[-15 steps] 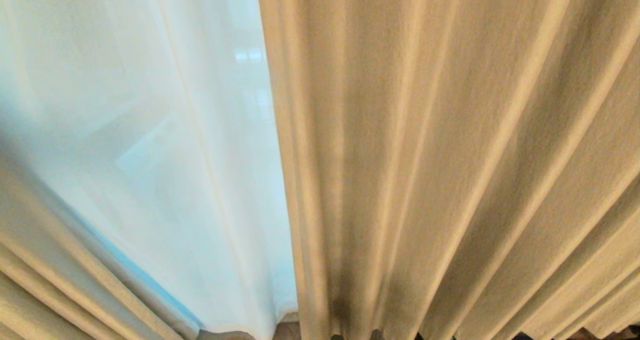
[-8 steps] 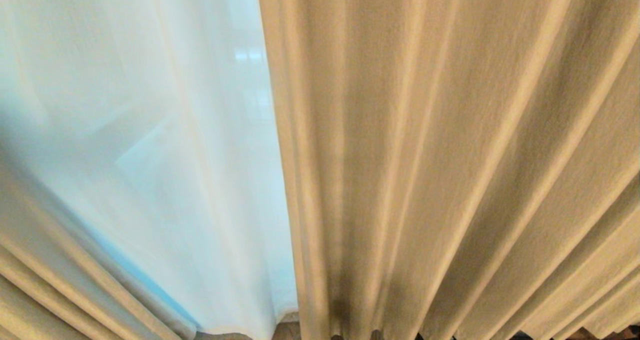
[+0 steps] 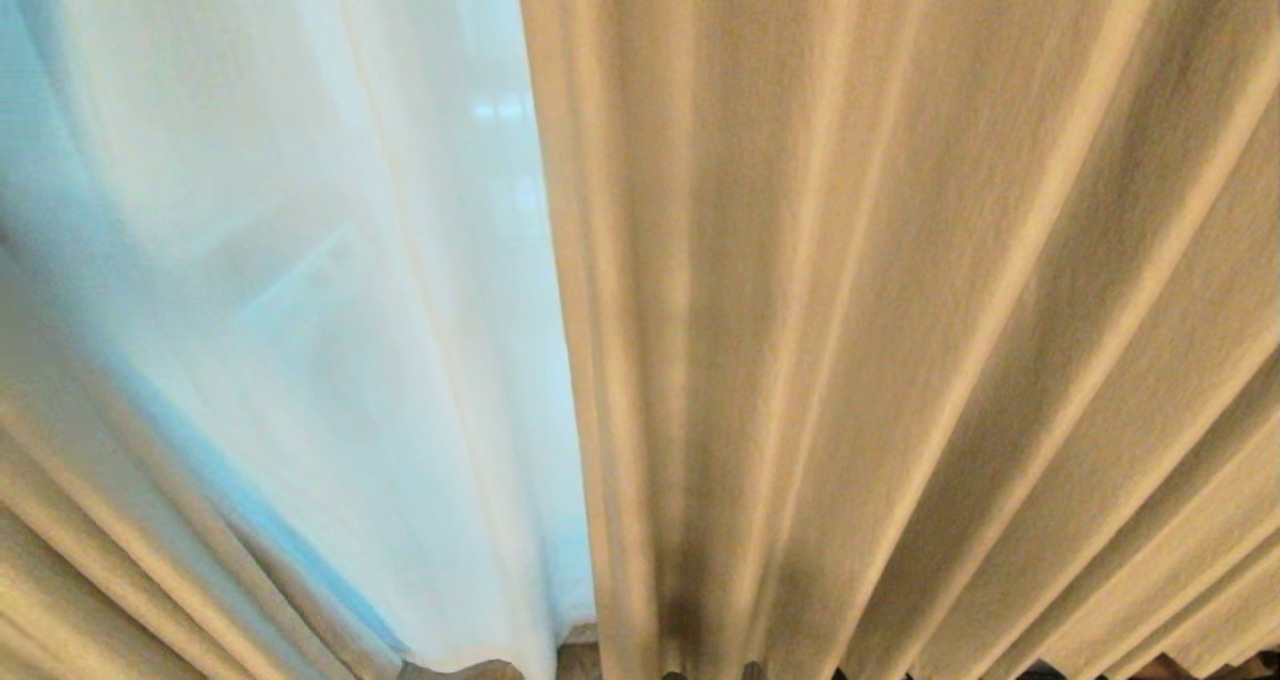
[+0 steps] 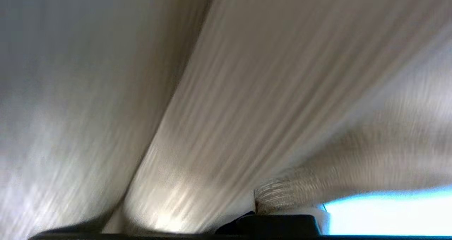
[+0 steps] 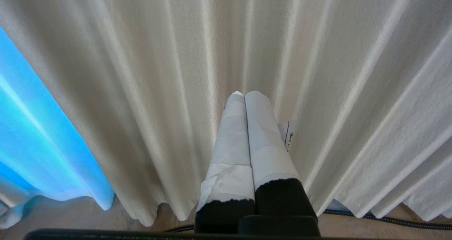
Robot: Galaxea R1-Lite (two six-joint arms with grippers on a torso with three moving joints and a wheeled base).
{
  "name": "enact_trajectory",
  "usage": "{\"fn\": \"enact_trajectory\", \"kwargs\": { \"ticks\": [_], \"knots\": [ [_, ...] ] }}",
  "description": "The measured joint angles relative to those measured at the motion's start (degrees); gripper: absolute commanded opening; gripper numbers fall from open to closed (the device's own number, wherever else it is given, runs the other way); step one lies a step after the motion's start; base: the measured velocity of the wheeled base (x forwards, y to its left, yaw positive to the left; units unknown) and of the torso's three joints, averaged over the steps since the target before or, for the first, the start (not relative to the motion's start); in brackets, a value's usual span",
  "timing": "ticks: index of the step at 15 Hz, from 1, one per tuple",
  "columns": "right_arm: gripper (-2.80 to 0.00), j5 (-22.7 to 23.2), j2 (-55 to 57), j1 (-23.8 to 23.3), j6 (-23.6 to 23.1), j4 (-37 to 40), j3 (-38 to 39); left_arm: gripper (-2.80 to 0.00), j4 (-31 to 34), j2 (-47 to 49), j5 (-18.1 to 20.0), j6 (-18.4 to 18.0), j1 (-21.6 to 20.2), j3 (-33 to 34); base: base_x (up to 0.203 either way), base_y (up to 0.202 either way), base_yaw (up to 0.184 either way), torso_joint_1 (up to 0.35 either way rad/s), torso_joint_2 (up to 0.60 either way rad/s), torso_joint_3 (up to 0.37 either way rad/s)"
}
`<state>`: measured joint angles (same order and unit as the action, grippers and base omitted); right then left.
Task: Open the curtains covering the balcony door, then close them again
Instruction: Pull the outer curtains open on both sides
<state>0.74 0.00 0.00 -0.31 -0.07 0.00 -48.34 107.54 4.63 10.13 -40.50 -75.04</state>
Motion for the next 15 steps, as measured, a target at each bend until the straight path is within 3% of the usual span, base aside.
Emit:
{"fn": "enact_trajectory", "kwargs": {
  "ticks": [4,9,15],
  "knots": [
    [-2.8,0.0,0.0,0.0,0.0,0.0,0.0,-2.8,4.2,-8.6,0.0,0.0,10.7,4.5,0.0,0.0,0.0,0.0,0.0,0.0],
    [-2.8,0.0,0.0,0.0,0.0,0.0,0.0,-2.8,12.2,-20.8,-0.1,-0.3,27.8,14.0,0.0,0.0,0.0,0.0,0.0,0.0],
    [-2.8,0.0,0.0,0.0,0.0,0.0,0.0,-2.8,22.1,-32.3,-0.7,-0.5,42.2,21.5,0.0,0.0,0.0,0.0,0.0,0.0]
  ]
}}
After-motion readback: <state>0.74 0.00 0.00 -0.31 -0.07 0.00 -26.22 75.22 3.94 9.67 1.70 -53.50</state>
